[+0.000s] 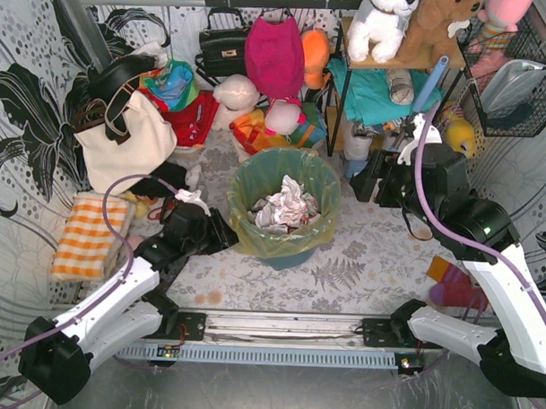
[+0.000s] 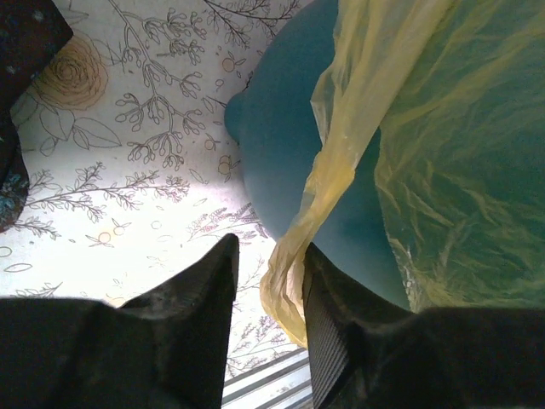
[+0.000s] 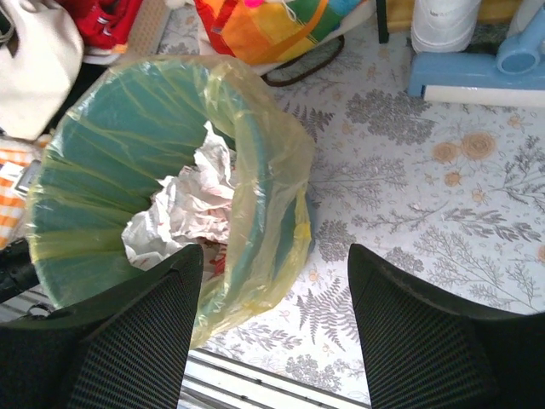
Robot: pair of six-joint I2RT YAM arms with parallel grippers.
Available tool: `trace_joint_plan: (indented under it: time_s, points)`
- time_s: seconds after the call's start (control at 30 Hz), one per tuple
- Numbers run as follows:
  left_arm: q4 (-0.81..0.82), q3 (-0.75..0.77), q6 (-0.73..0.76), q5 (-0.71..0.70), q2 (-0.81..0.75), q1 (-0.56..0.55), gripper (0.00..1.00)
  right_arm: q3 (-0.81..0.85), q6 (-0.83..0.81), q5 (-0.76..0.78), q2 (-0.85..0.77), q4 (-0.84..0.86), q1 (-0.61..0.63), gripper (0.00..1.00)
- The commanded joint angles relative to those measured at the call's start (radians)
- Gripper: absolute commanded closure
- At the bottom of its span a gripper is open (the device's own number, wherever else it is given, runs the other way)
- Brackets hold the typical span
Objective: Tie the trash bag
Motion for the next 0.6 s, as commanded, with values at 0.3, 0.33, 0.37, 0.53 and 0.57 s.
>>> trace_joint_plan:
  time_s: [0.3,0.33,0.37,0.53,0.57]
  points:
    - [-0.026,0.046,0.019,0.005,-0.046,0.003,0.68,-0.12,0.045,0.054,-0.051,-0.052,0.002,0.33]
    - [-0.039,0.059,0.023,-0.007,-0.043,0.003,0.61,-0.132,0.05,0.047,-0.054,-0.052,0.002,0.33]
    - [-0.052,0.074,0.028,-0.017,-0.042,0.003,0.56,-0.144,0.058,0.04,-0.058,-0.051,0.002,0.33]
    - [-0.07,0.137,0.089,-0.055,-0.019,0.003,0.45,-0.211,0.093,0.002,-0.098,-0.013,0.002,0.33]
    - [-0.066,0.145,0.101,-0.054,-0.009,0.003,0.44,-0.223,0.096,0.0,-0.108,-0.006,0.002,0.33]
